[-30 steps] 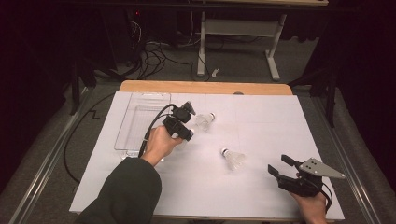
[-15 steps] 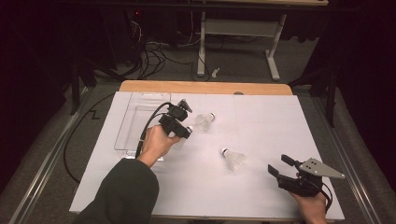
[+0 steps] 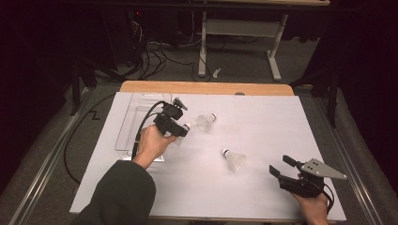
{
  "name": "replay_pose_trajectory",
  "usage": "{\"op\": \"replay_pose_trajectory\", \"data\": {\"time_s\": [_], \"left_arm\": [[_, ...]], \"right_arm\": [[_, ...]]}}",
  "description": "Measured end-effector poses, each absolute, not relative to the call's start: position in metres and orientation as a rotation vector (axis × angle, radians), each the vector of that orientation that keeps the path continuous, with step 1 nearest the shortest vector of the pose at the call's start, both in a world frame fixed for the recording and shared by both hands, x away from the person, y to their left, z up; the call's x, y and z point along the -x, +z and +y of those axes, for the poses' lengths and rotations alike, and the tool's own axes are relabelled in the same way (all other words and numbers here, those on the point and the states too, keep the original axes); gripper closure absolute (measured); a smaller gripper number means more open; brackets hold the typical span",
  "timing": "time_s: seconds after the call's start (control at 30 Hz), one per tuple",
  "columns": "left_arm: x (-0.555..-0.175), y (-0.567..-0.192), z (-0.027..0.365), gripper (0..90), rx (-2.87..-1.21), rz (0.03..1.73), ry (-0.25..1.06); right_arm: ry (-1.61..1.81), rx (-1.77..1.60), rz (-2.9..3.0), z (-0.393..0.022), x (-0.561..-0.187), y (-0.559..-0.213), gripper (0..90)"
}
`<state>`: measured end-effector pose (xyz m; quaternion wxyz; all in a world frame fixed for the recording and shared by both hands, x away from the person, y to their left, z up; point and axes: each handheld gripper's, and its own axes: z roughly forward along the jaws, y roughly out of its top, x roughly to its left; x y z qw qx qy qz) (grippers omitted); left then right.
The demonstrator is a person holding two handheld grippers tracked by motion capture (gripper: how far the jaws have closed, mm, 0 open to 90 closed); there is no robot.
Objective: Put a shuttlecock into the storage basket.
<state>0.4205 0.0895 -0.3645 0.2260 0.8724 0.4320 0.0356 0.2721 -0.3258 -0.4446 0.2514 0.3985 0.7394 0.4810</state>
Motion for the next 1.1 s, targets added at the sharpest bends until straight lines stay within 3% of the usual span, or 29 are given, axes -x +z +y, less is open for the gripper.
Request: {"op": "replay_pose_trajectory", "data": {"time_s": [1.1], "left_arm": [[-0.421,-0.347,0.126,69.0,-2.281,1.254,0.169]], "right_arm": [[1.311,-1.079,2.006,-0.326,-0.271,-0.444,32.7]]}}
